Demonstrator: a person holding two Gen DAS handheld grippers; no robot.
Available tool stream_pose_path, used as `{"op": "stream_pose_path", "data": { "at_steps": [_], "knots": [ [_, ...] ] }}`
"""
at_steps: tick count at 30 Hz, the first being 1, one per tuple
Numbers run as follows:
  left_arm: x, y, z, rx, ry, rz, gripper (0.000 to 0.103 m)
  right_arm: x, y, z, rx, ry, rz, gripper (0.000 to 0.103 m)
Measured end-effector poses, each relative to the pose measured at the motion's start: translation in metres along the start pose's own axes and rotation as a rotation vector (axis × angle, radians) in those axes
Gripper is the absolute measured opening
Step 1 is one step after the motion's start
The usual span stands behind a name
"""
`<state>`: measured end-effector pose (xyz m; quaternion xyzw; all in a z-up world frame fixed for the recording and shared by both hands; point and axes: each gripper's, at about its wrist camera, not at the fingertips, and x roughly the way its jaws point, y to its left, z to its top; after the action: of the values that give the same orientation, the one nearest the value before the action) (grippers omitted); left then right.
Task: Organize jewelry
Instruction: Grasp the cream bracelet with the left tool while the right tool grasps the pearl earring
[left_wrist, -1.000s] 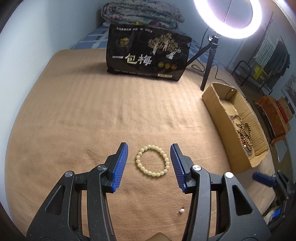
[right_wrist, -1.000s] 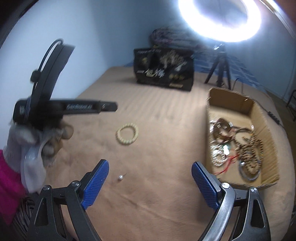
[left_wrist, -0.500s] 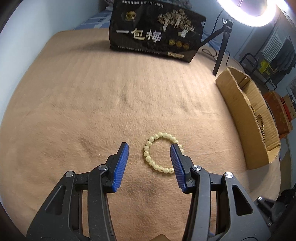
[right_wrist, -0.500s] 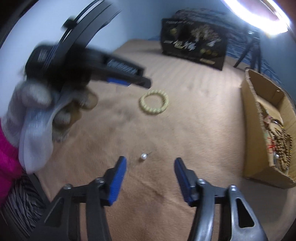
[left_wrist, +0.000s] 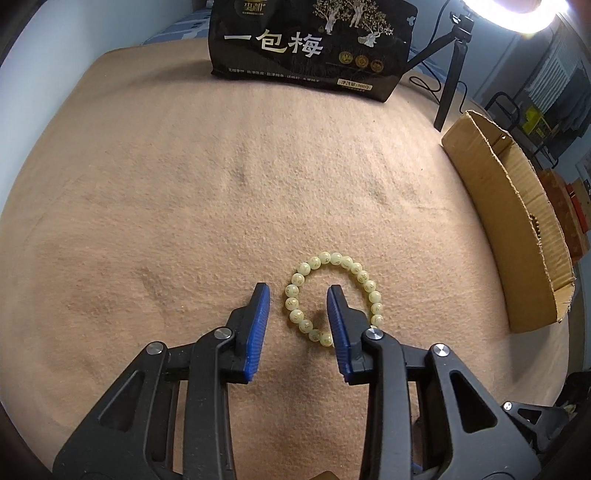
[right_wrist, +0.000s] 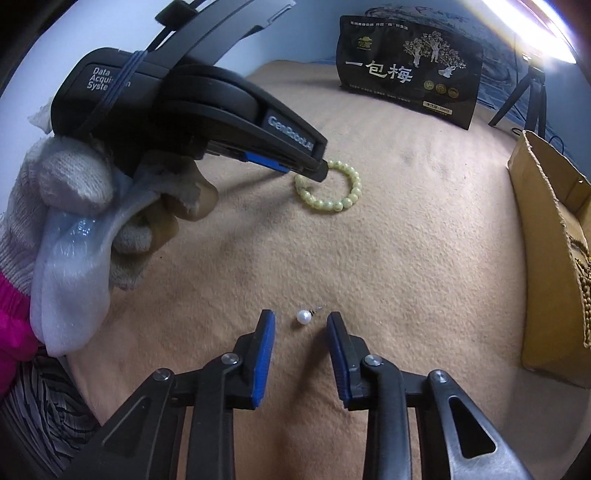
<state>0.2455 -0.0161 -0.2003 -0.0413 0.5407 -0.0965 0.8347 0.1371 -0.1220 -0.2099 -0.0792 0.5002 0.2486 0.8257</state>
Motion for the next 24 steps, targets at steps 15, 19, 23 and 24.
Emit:
{"op": "stream_pose_path", "data": {
  "at_steps": [15, 19, 23, 24],
  "knots": [
    [0.007, -0.003, 0.0, 0.02, -0.014, 0.058, 0.005, 0.005, 0.001, 0.005, -0.016, 0.003, -0.014, 0.006],
    [0.002, -0.003, 0.002, 0.012, -0.028, 0.057, 0.005, 0.002, 0.0, 0.007, -0.011, -0.009, -0.013, 0.006],
    [-0.009, -0.001, 0.003, -0.001, -0.056, 0.051, 0.005, -0.006, 0.0, 0.009, -0.004, -0.028, -0.013, 0.006],
    [-0.013, -0.001, 0.003, -0.006, -0.065, 0.046, 0.005, -0.008, -0.001, 0.009, -0.002, -0.033, -0.013, 0.006]
  ]
}}
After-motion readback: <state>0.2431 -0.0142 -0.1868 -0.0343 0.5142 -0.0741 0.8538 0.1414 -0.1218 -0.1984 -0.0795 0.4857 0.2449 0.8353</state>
